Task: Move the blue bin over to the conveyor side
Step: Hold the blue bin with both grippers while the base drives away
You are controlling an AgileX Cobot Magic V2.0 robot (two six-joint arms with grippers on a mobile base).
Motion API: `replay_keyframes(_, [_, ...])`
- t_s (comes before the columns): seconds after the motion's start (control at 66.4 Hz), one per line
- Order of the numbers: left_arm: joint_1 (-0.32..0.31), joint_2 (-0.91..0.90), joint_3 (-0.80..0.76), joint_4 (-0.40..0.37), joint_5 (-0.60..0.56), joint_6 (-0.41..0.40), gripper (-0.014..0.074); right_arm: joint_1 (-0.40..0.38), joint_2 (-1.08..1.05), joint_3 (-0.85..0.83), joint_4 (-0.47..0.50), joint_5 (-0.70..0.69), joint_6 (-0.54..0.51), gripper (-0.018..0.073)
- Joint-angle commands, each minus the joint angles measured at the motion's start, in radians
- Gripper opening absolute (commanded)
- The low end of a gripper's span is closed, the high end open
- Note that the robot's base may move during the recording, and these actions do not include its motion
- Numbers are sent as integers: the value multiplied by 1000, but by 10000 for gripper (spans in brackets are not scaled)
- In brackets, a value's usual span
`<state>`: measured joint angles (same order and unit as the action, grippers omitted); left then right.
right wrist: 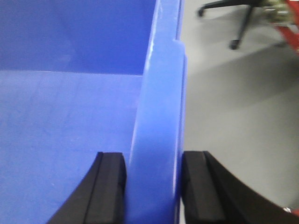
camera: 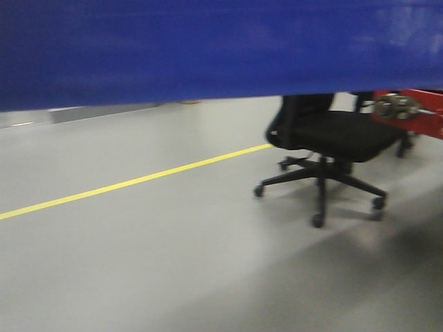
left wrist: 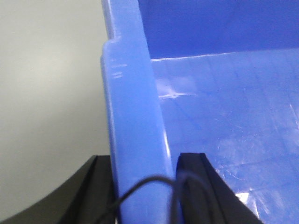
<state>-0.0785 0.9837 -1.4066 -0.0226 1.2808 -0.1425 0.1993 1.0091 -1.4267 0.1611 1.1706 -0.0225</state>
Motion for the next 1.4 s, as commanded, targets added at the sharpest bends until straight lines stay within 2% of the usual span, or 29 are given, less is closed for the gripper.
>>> replay_keyframes(0.0, [2,-20,-11,37,-76,26,-17,-6,-19,-15,-61,-103,-21,-77])
replay_keyframes(1.385, [2,-20,-11,37,-76,26,-17,-6,-19,-15,-61,-103,-21,-77])
